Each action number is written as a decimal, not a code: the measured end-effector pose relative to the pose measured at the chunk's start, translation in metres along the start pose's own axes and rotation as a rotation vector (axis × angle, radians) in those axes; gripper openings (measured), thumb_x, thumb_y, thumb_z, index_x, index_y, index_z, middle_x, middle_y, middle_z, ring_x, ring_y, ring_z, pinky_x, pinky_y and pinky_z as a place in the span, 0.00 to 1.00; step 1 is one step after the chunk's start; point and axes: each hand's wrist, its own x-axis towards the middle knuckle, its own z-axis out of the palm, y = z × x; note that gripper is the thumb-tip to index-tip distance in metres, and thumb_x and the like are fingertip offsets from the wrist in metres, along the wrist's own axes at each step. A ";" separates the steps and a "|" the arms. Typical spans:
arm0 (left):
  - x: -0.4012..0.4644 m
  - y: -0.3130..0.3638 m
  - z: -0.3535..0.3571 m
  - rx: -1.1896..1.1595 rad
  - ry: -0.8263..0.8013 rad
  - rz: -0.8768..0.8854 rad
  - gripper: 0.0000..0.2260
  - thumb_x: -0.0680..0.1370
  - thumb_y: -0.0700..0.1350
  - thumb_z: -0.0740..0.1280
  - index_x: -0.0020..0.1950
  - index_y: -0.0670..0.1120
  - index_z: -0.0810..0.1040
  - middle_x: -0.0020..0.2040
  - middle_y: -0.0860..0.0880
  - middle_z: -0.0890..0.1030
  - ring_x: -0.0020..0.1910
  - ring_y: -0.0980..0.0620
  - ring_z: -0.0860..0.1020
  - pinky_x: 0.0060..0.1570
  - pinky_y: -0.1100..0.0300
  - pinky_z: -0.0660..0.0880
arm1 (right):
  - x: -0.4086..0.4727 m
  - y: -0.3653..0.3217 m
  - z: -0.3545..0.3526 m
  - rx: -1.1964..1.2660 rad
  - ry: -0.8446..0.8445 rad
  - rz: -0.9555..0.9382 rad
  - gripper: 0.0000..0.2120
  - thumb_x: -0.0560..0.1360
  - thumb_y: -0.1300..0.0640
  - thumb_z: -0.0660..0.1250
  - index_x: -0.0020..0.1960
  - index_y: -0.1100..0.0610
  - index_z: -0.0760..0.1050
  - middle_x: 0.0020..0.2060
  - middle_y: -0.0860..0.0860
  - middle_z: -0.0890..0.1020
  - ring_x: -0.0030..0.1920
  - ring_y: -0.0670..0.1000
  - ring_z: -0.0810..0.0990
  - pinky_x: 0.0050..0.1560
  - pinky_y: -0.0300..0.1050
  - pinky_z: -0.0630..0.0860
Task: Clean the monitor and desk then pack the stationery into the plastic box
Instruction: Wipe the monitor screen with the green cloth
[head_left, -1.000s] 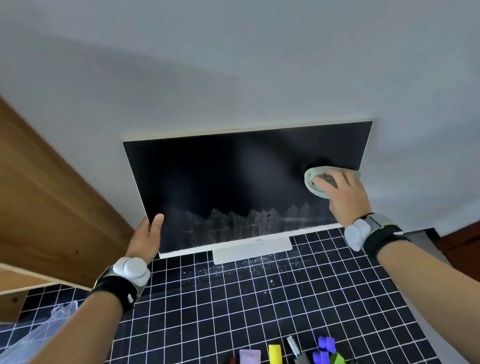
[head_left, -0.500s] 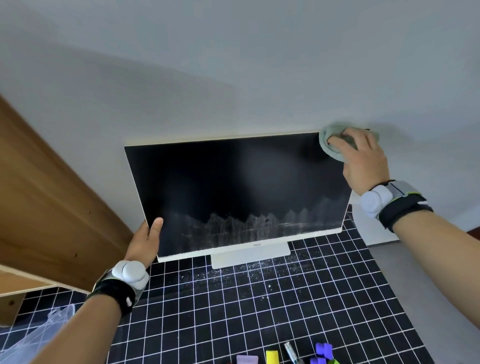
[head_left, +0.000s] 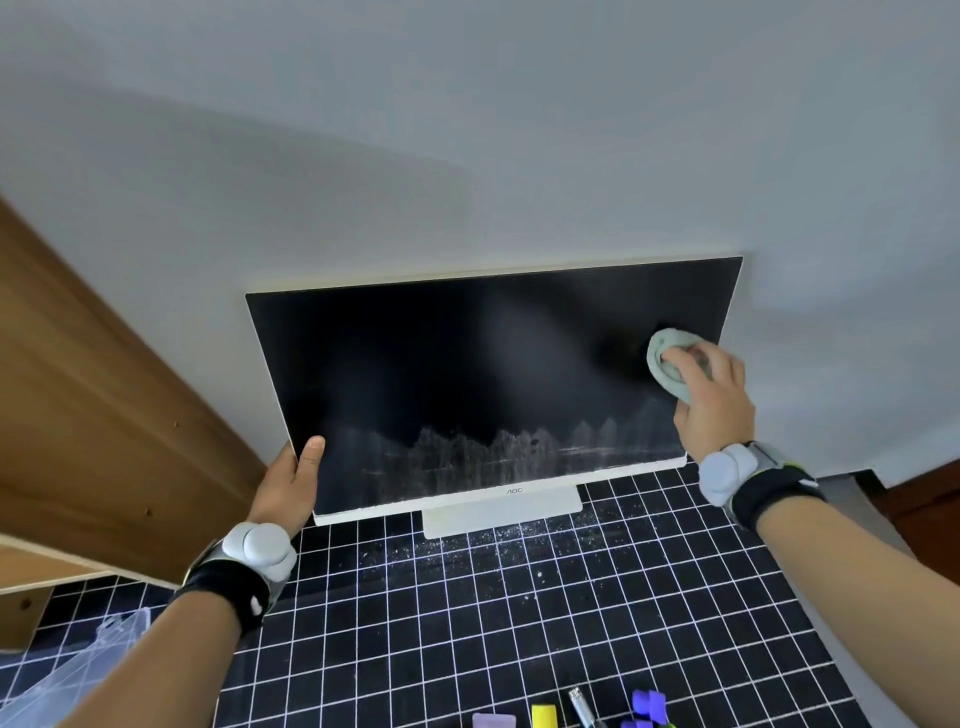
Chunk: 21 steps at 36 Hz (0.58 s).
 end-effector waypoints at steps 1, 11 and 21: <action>0.000 0.000 0.000 0.001 0.001 0.001 0.24 0.84 0.56 0.55 0.74 0.42 0.69 0.71 0.44 0.73 0.73 0.44 0.68 0.68 0.56 0.61 | -0.003 0.001 0.002 -0.001 -0.013 0.004 0.33 0.64 0.75 0.65 0.63 0.48 0.74 0.64 0.51 0.71 0.65 0.61 0.67 0.36 0.55 0.79; 0.000 0.001 0.000 0.009 0.004 -0.027 0.24 0.84 0.57 0.55 0.71 0.41 0.71 0.70 0.41 0.74 0.71 0.42 0.69 0.68 0.53 0.62 | 0.021 0.009 -0.025 -0.042 -0.011 -0.102 0.33 0.64 0.76 0.65 0.64 0.51 0.76 0.64 0.53 0.72 0.65 0.62 0.68 0.36 0.55 0.79; -0.001 0.003 0.000 0.026 0.008 -0.027 0.25 0.83 0.58 0.54 0.70 0.40 0.71 0.69 0.40 0.75 0.70 0.40 0.70 0.69 0.50 0.63 | 0.060 -0.007 -0.054 -0.017 0.105 -0.113 0.33 0.67 0.74 0.61 0.66 0.50 0.73 0.66 0.51 0.70 0.66 0.59 0.65 0.38 0.52 0.75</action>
